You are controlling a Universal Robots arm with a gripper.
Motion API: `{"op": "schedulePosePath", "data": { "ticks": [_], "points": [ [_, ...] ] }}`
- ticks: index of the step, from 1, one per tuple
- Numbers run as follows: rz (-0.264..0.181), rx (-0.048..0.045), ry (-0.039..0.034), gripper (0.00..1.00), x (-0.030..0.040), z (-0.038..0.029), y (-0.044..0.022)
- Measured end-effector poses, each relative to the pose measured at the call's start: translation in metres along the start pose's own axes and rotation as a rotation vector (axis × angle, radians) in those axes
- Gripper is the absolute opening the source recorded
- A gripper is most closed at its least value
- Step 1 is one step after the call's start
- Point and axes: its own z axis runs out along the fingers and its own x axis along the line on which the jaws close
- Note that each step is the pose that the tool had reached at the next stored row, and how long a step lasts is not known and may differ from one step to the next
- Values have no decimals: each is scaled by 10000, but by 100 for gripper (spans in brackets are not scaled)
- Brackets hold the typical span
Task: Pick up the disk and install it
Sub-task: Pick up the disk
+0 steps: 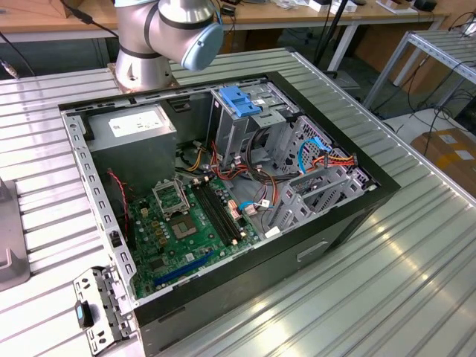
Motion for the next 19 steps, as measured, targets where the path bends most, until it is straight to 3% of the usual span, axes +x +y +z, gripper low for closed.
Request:
{"op": "schedulePosePath", "data": {
  "ticks": [19],
  "points": [
    [0, 0, 0, 37, -10, 0, -139]
  ]
}}
